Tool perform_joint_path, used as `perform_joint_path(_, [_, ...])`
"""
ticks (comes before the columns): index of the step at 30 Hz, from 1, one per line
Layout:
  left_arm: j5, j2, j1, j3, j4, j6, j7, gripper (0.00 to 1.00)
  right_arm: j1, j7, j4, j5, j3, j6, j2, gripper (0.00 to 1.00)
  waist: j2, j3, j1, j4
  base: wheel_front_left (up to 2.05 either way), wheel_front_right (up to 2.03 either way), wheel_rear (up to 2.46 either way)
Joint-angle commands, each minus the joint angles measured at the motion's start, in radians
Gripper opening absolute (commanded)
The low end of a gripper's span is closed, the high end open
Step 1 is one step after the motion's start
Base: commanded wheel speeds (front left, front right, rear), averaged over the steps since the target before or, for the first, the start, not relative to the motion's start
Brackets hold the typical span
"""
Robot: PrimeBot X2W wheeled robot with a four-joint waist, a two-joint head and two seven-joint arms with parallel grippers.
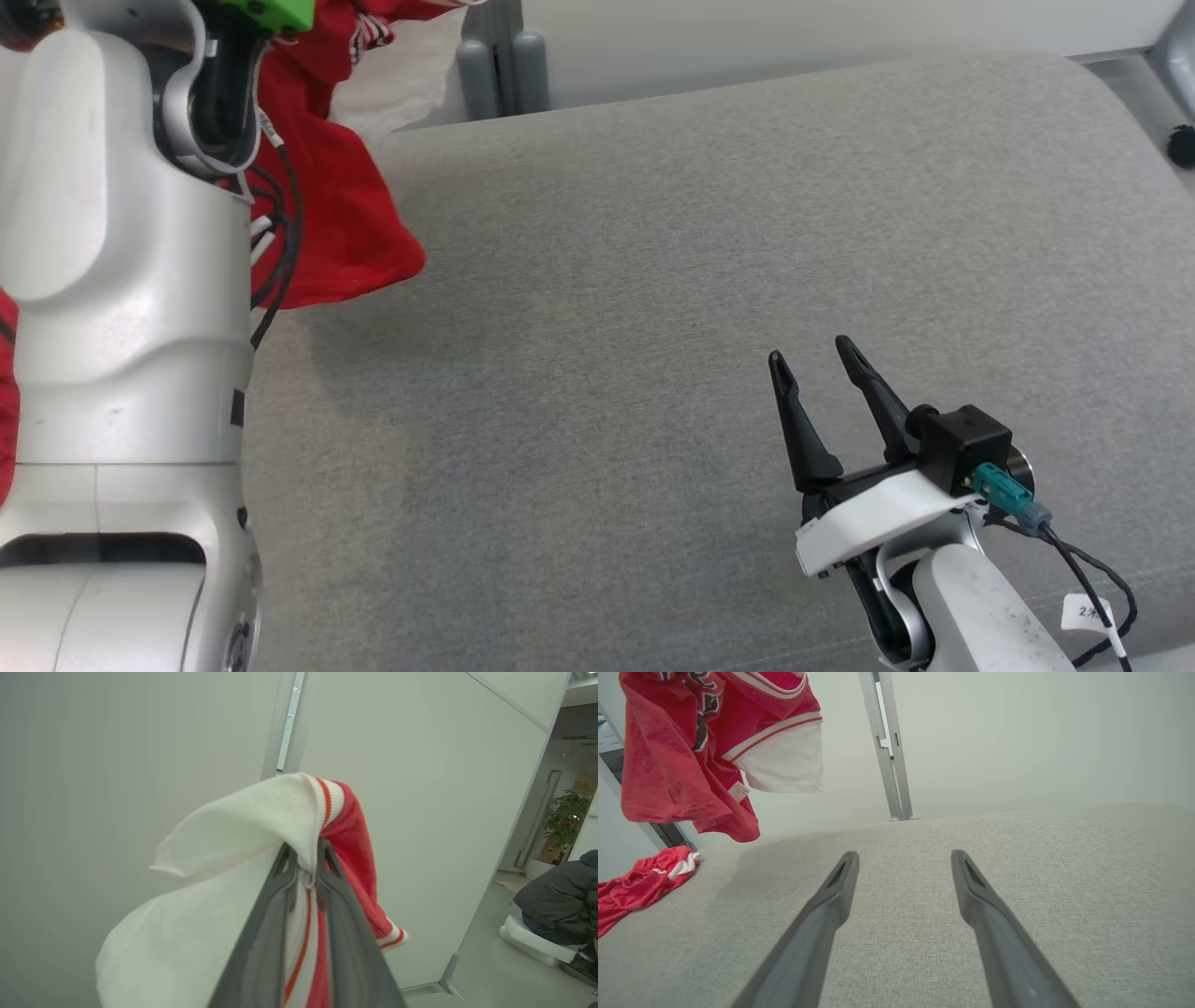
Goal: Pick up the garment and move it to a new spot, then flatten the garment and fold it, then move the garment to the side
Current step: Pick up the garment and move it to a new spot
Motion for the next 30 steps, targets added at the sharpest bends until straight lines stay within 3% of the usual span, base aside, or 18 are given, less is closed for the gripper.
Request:
perform_joint_path(1, [-0.006,-0.008,-0.013,-0.021,-0.016,-0.006,-0.004,0.00,0.005,-0.007,0.000,0.006,0.002,0.000,-0.003,1.00,-0.0001,-0.022,0.0000,-0.100,0.00,0.00,0.00])
perform_joint_path(6, [-0.037,-0.022,0.028,-0.116,-0.025,-0.002,-0.013,0.00,0.008,-0.009,0.001,0.010,-0.009,0.000,-0.003,1.00,-0.0001,-0.002,0.0000,-0.167,0.00,0.00,0.00])
perform_joint_path(11, [-0.139,-0.022,0.100,-0.275,-0.021,0.017,-0.038,0.00,0.002,-0.009,-0.003,0.021,-0.017,0.000,-0.002,1.00,-0.0001,0.032,0.0000,-0.209,0.00,0.00,0.00])
perform_joint_path(16, [-0.197,-0.021,0.217,-0.434,0.030,0.054,-0.073,0.00,-0.007,-0.009,-0.015,0.034,-0.024,0.000,-0.002,1.00,-0.0001,0.060,0.0000,-0.216,0.00,0.00,0.00])
perform_joint_path(22, [-0.287,-0.021,0.335,-0.571,0.103,0.060,-0.103,0.00,-0.015,-0.009,-0.024,0.038,-0.025,0.000,-0.002,1.00,-0.0001,0.074,0.0000,-0.192,0.00,0.00,0.00])
perform_joint_path(23, [-0.296,-0.021,0.351,-0.594,0.114,0.056,-0.113,0.33,-0.016,-0.009,-0.022,0.038,-0.025,0.000,-0.002,1.00,-0.0001,0.071,0.0000,-0.186,0.00,0.00,0.00])
perform_joint_path(24, [-0.304,-0.021,0.360,-0.606,0.122,0.056,-0.123,0.98,-0.016,-0.009,-0.021,0.037,-0.024,0.000,-0.002,1.00,-0.0001,0.069,0.0000,-0.181,0.00,0.00,0.00])
perform_joint_path(30, [-0.333,-0.021,0.399,-0.634,0.145,0.052,-0.242,1.00,0.003,-0.009,-0.015,0.019,-0.040,0.000,-0.002,1.00,-0.0001,0.030,0.0000,-0.130,0.00,0.00,0.00])
